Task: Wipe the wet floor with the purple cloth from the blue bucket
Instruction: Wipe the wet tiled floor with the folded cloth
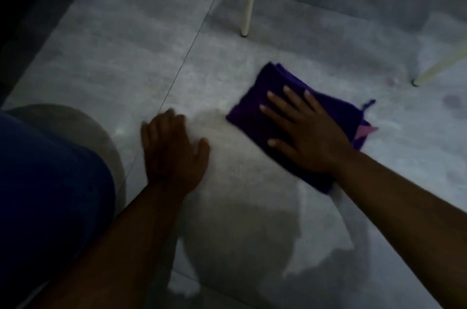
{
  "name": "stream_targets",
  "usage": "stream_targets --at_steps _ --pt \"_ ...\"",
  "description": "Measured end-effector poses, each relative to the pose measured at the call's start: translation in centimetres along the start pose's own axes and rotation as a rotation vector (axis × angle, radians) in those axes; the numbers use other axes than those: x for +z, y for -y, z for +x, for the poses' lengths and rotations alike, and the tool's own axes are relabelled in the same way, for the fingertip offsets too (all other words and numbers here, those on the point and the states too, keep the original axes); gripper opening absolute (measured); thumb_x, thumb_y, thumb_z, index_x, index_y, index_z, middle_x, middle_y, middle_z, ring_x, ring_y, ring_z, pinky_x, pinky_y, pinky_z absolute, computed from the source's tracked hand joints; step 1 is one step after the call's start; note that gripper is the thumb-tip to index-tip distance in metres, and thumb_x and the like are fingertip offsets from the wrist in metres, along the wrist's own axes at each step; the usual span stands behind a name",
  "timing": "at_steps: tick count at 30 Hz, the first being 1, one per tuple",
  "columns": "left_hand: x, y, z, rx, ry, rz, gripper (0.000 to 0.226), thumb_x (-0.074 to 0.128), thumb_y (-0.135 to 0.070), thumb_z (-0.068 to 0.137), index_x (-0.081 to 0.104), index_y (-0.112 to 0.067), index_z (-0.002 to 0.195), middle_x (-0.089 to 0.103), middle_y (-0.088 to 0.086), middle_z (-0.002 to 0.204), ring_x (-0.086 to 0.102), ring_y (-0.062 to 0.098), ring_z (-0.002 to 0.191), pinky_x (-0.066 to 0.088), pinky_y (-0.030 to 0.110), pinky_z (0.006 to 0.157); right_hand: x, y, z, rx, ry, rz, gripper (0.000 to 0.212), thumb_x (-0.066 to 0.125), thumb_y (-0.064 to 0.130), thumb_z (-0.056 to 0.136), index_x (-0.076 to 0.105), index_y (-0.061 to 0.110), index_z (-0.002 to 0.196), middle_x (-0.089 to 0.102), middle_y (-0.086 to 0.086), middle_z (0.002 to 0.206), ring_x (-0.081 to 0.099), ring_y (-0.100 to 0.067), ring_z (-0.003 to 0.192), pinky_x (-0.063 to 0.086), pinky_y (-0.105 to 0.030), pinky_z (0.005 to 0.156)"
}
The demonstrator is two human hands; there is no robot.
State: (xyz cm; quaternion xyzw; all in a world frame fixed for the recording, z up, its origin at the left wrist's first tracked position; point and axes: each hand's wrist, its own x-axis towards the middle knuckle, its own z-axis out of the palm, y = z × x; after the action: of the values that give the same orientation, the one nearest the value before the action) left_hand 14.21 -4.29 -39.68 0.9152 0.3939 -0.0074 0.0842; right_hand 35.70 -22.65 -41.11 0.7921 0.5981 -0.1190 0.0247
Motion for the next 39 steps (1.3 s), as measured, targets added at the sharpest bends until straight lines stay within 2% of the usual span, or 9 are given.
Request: stream_targets --at_steps 5,13,16,19,25,27,30,34,39 --pt "2.3 -7.4 -0.3 0.368 0.052 -0.065 0.076 0.034 -0.055 0.091 0.026 -0.009 0.151 0.015 0.014 0.163 0.007 0.032 0.151 0.012 0.054 0.121 0.1 -8.5 -6.3 0.223 0.013 -0.012 0.079 0.014 0.072 0.094 0.016 0.027 0.158 0.014 -0.002 0.167 0.007 -0.028 0.155 0.005 -0.051 0.123" --pt "4.8 -8.4 -0.8 0.391 0.052 0.059 0.082 0.024 -0.063 0.093 0.018 -0.008 0.153 0.009 0.014 0.164 0.002 0.032 0.151 0.009 0.057 0.12 -2.0 -15.2 2.8 0.592 -0.07 0.076 0.079 0.012 0.068 0.094 0.002 0.026 0.16 -0.003 -0.005 0.169 -0.005 -0.032 0.154 -0.004 -0.052 0.123" --pt "4.7 -8.4 -0.7 0.39 0.057 0.055 0.082 0.025 -0.063 0.093 0.015 -0.009 0.153 0.008 0.013 0.164 0.001 0.031 0.152 0.008 0.055 0.121 -2.6 -12.4 6.5 0.526 -0.056 0.073 0.078 0.013 0.067 0.095 0.001 0.025 0.16 -0.004 -0.006 0.169 -0.005 -0.034 0.154 -0.003 -0.054 0.123" --pt "4.6 -8.2 -0.7 0.397 0.05 0.046 0.081 0.026 -0.062 0.093 0.015 -0.009 0.154 0.009 0.013 0.164 0.002 0.03 0.152 0.007 0.055 0.121 -1.7 -6.9 5.4 0.279 -0.039 0.041 0.078 0.013 0.068 0.095 0.006 0.025 0.16 0.001 -0.007 0.169 -0.002 -0.033 0.155 -0.001 -0.055 0.123" --pt "4.6 -8.3 -0.7 0.42 0.057 0.055 0.082 0.026 -0.062 0.092 0.014 -0.008 0.153 0.009 0.015 0.164 0.003 0.032 0.151 0.008 0.056 0.121 2.7 -2.7 -10.1 -0.017 -0.004 -0.04 0.074 0.024 0.068 0.097 0.017 0.027 0.159 0.013 -0.003 0.168 0.004 -0.031 0.155 0.007 -0.053 0.123" --pt "4.6 -8.2 -0.5 0.406 0.052 0.07 0.083 0.025 -0.062 0.092 0.013 -0.007 0.153 0.008 0.015 0.164 0.003 0.033 0.151 0.009 0.057 0.12 3.0 -6.9 -14.2 0.001 -0.003 -0.06 0.076 0.026 0.07 0.095 0.019 0.029 0.158 0.015 -0.003 0.167 0.006 -0.031 0.155 0.009 -0.053 0.123" --pt "4.5 -8.5 -0.7 0.41 0.048 0.076 0.082 0.026 -0.062 0.093 0.013 -0.007 0.152 0.009 0.016 0.163 0.004 0.034 0.151 0.01 0.059 0.12 2.0 -12.3 -16.6 0.242 -0.008 -0.022 0.079 0.018 0.072 0.094 0.014 0.025 0.158 0.015 -0.007 0.167 0.011 -0.034 0.154 0.01 -0.055 0.122" --pt "4.4 -8.6 -0.9 0.411 0.043 0.07 0.082 0.027 -0.062 0.093 0.015 -0.006 0.152 0.01 0.017 0.163 0.005 0.035 0.151 0.01 0.06 0.119 1.6 -12.4 -14.0 0.471 -0.056 0.021 0.081 0.01 0.072 0.093 0.011 0.024 0.159 0.007 -0.007 0.168 0.002 -0.032 0.155 0.002 -0.051 0.124" --pt "4.1 -8.6 -1.0 0.429 0.028 0.051 0.08 0.029 -0.059 0.095 0.018 -0.004 0.152 0.012 0.019 0.162 0.007 0.036 0.15 0.009 0.06 0.119 1.9 -5.0 -11.6 0.359 -0.065 0.005 0.08 0.016 0.068 0.094 0.015 0.022 0.159 0.01 -0.01 0.168 0.004 -0.036 0.154 0.005 -0.054 0.123"
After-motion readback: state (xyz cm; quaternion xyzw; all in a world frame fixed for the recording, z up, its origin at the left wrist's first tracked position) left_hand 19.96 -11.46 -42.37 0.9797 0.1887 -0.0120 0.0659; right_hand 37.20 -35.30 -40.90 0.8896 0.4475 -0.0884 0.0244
